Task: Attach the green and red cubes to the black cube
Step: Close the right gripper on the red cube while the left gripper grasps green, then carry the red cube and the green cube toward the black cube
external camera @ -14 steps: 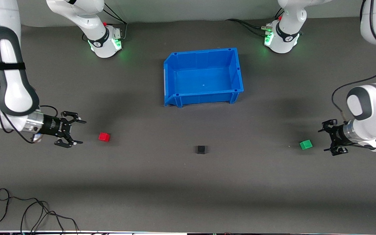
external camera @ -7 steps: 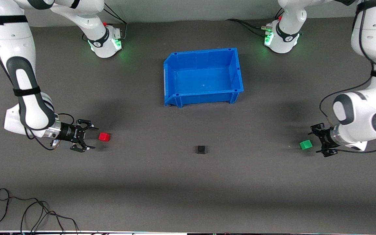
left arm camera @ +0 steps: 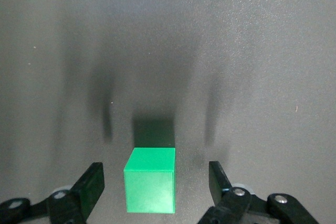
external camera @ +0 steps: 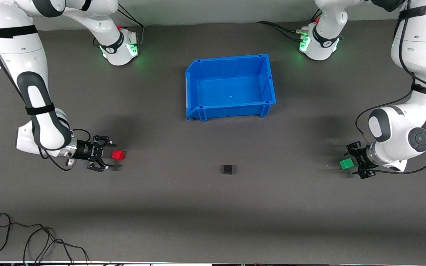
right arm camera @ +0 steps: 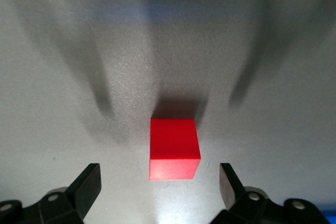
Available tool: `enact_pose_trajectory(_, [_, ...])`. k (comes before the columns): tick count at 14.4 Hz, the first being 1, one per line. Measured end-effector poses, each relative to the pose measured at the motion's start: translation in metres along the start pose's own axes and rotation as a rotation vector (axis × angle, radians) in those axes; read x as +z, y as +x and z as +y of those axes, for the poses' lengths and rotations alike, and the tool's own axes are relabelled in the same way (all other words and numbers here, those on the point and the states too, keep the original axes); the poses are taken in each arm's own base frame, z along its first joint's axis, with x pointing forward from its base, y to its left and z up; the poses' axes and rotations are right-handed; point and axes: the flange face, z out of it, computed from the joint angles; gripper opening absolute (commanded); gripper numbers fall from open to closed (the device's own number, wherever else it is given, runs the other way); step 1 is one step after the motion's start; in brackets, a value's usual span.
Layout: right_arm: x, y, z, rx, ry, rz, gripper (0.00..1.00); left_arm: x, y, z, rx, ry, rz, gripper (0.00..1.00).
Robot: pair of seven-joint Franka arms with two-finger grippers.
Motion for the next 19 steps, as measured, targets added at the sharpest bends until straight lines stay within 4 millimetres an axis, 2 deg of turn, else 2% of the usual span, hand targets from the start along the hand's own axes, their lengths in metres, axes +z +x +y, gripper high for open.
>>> enact_pose_trajectory(1, [0.001,0.000,0.000,0.003,0.001,-0.003,1.00,0.001,0.000,0.001,0.001,-0.005,0.001,0.61])
enact_pose_trajectory(3, [0.002,0.001,0.001,0.005,-0.001,-0.004,1.00,0.001,-0.004,0.003,0.009,-0.031,-0.001,0.52])
enact_pose_trajectory(5, [0.005,0.003,0.003,0.001,0.003,-0.013,0.98,0.005,-0.008,0.003,0.017,-0.043,-0.001,0.48])
enact_pose_trajectory(8, [0.009,0.006,0.004,-0.001,0.001,-0.018,0.82,0.008,-0.009,0.003,0.018,-0.050,-0.001,0.36])
enact_pose_trajectory(10, [0.010,0.007,0.004,-0.001,0.000,-0.018,0.67,0.007,-0.008,0.004,0.017,-0.052,0.000,0.25])
enact_pose_trajectory(11, [0.010,0.008,0.004,0.000,0.000,-0.017,0.59,0.007,-0.008,0.004,0.017,-0.053,0.000,0.24])
enact_pose_trajectory(12, [0.011,0.009,0.005,0.000,-0.001,-0.017,0.56,0.007,-0.007,0.004,0.016,-0.053,0.000,0.21])
enact_pose_trajectory(13, [0.011,0.009,0.005,0.001,-0.001,-0.016,0.46,0.007,-0.008,0.004,0.017,-0.054,0.000,0.17])
enact_pose_trajectory(16, [0.011,0.009,0.004,-0.001,0.001,-0.015,0.37,0.001,-0.010,0.009,0.020,-0.068,-0.003,0.09])
enact_pose_trajectory(17, [0.010,0.009,0.004,-0.003,0.003,-0.014,0.36,-0.004,-0.013,0.012,0.024,-0.080,-0.006,0.00])
enact_pose_trajectory(19, [0.007,0.007,0.000,-0.012,0.011,-0.013,0.35,-0.018,-0.023,0.016,0.049,-0.088,-0.003,0.00])
